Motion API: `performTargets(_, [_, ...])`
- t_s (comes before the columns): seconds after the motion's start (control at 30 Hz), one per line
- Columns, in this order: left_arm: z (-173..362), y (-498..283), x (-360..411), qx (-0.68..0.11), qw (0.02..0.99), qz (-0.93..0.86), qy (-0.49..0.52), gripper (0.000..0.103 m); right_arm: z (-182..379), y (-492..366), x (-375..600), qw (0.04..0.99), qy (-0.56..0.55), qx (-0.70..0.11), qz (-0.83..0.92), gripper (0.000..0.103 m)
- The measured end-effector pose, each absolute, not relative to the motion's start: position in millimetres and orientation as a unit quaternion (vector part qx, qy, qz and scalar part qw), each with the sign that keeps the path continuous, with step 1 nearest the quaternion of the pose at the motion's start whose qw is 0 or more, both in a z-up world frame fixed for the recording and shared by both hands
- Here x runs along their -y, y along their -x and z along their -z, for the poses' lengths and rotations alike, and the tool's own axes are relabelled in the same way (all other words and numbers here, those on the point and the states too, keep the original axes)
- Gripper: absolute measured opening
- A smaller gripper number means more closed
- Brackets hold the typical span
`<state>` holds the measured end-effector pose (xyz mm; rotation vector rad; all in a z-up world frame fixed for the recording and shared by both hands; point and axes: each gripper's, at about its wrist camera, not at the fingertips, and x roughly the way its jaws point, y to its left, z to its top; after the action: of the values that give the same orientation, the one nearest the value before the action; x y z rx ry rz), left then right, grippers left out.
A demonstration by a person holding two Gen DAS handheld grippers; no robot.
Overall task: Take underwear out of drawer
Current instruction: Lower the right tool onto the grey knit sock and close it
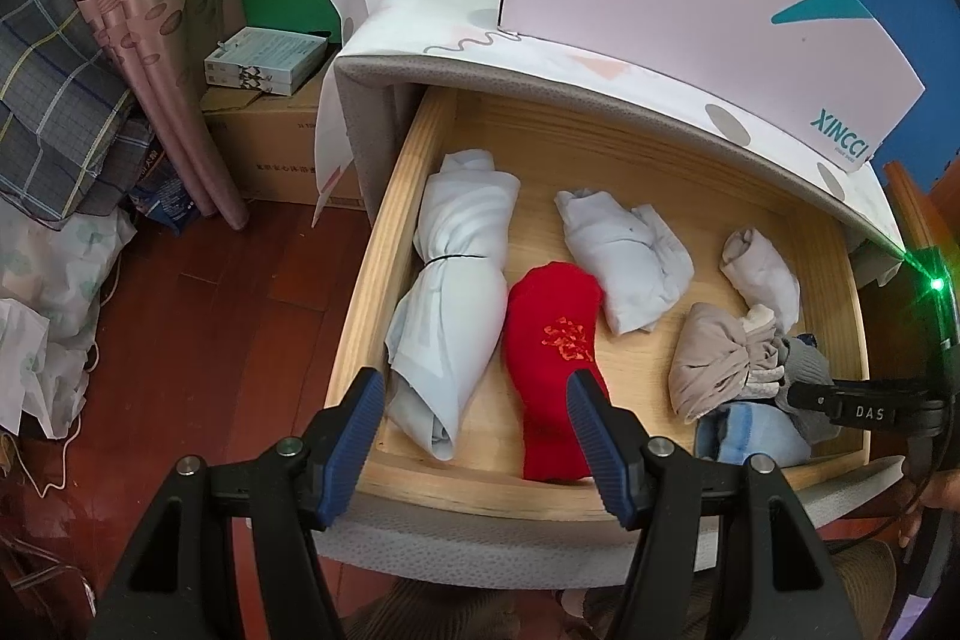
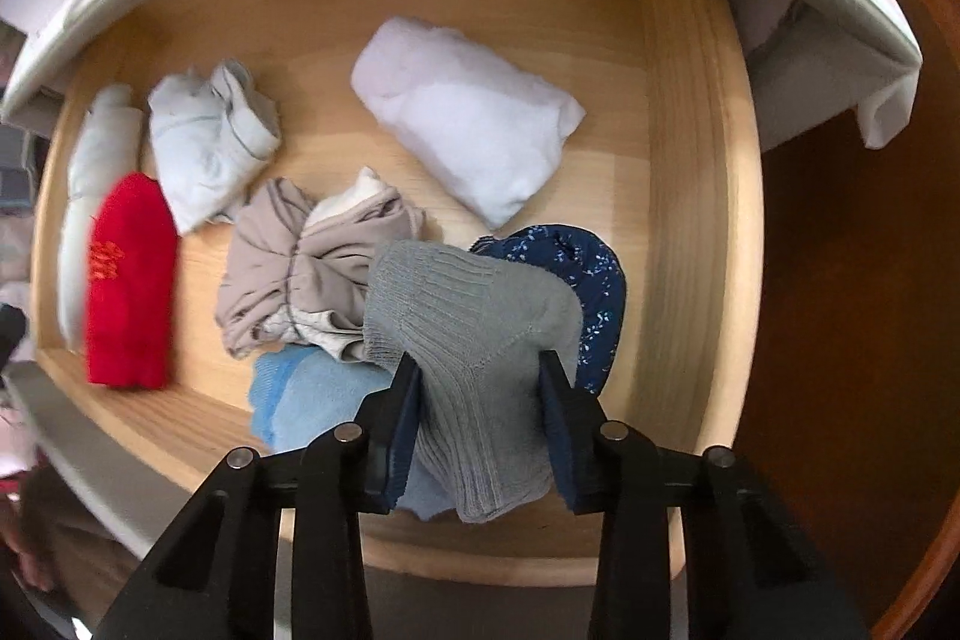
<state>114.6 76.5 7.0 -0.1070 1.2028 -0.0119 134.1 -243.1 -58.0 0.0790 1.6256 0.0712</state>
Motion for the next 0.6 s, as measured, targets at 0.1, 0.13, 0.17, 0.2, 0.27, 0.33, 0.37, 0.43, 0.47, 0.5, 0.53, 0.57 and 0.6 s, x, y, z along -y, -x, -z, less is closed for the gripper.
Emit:
performTargets(0.1, [-7,-115,-76,-0.565,0.823,0.005,0.049,0.065,57,-137,242,0.683,-0.053,-0.727,-0.040,0.035])
performTargets(0.13, [-6,-115,-76,-0.565,0.823,0.006,0.049,0.065,57,-138,242,0.681,-0.062,-0.728,-0.048,0.034])
performTargets(0.17, [-6,-115,-76,-0.566,0.823,0.006,0.050,0.065,57,-138,240,0.680,-0.065,-0.728,-0.052,0.034])
performTargets(0.2, [-6,-115,-77,-0.566,0.823,0.006,0.052,0.065,55,-139,235,0.680,-0.066,-0.728,-0.057,0.034])
performTargets(0.27, [-6,-115,-78,-0.567,0.822,0.007,0.054,0.065,54,-139,230,0.677,-0.070,-0.729,-0.069,0.034])
performTargets(0.33, [-6,-115,-78,-0.567,0.822,0.007,0.053,0.065,49,-140,225,0.674,-0.070,-0.732,-0.077,0.034])
performTargets(0.37, [-6,-115,-77,-0.567,0.822,0.008,0.052,0.065,47,-141,225,0.673,-0.065,-0.733,-0.079,0.035])
performTargets(0.43, [-6,-115,-77,-0.567,0.822,0.008,0.052,0.065,45,-143,226,0.674,-0.046,-0.733,-0.074,0.038])
performTargets(0.47, [-6,-115,-77,-0.567,0.822,0.008,0.053,0.065,46,-142,223,0.673,-0.043,-0.735,-0.074,0.041])
performTargets(0.5, [-6,-115,-78,-0.567,0.822,0.008,0.054,0.065,45,-142,224,0.672,-0.042,-0.736,-0.073,0.042])
performTargets(0.53, [-6,-115,-78,-0.567,0.822,0.008,0.054,0.065,44,-142,224,0.673,-0.040,-0.735,-0.073,0.043])
performTargets(0.57, [-6,-115,-78,-0.568,0.821,0.008,0.054,0.065,41,-141,224,0.672,-0.037,-0.736,-0.077,0.043])
performTargets(0.6, [-6,-115,-78,-0.567,0.822,0.008,0.054,0.065,41,-141,219,0.671,-0.035,-0.736,-0.081,0.044])
